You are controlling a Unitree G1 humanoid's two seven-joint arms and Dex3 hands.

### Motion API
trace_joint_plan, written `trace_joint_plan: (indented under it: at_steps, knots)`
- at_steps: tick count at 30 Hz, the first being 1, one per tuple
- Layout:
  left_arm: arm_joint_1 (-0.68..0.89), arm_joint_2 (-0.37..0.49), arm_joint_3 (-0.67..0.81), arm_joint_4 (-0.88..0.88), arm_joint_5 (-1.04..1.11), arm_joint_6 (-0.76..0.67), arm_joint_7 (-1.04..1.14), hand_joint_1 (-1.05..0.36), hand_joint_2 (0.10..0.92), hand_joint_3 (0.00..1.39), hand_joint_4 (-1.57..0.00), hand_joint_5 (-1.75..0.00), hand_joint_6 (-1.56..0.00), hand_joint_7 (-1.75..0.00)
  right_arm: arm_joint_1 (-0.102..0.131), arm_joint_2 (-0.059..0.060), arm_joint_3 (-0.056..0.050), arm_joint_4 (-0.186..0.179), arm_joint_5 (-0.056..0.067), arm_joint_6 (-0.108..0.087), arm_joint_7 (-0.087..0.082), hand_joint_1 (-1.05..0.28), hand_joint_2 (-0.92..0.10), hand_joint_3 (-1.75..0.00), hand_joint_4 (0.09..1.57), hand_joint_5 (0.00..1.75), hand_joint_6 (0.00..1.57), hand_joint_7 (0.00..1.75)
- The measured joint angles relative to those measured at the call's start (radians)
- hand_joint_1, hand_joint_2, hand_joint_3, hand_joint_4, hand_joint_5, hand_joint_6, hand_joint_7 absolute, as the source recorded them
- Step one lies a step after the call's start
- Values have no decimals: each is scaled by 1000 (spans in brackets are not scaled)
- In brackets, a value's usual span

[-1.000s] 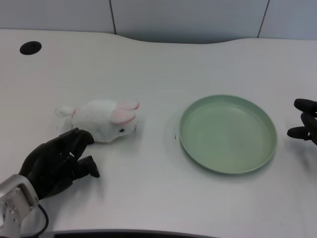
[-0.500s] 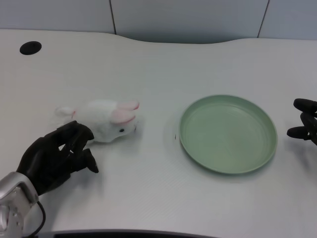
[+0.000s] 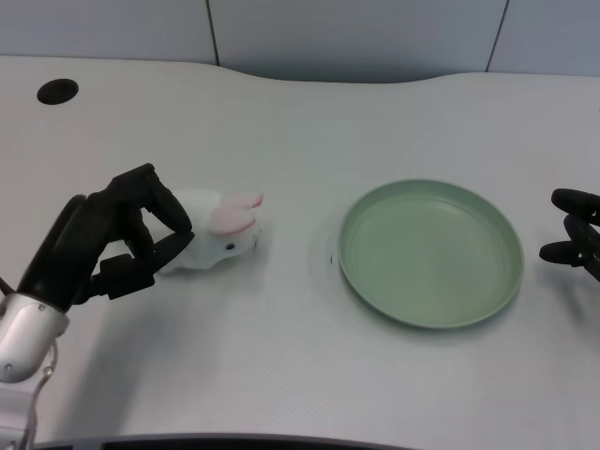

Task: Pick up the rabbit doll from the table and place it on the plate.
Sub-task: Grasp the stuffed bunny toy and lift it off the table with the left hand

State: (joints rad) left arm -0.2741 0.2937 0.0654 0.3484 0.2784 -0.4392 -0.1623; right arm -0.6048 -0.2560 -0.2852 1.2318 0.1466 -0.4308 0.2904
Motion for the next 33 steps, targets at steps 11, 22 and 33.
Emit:
trace_joint_plan:
  at_steps: [11, 22, 33]
  knots:
    - [-145, 202, -150, 50, 419, -99, 286, -740, 921, 235, -476, -686, -553, -301, 1, 14, 5, -2, 1, 0, -2, -416, -921, -263, 715, 875, 969, 2]
    - [-277, 257, -304, 114, 485, 26, 121, -898, 921, 135, -175, -117, -213, 0, 2, 14, 10, -4, 2, 0, -2, -409, -921, -273, 725, 885, 983, 11]
    - [-538, 208, -457, 399, 484, 80, -72, -1033, 921, 206, 1, 1, 1, 1, 6, 9, 9, -7, 2, 0, 0, -404, -921, -269, 711, 901, 982, 10]
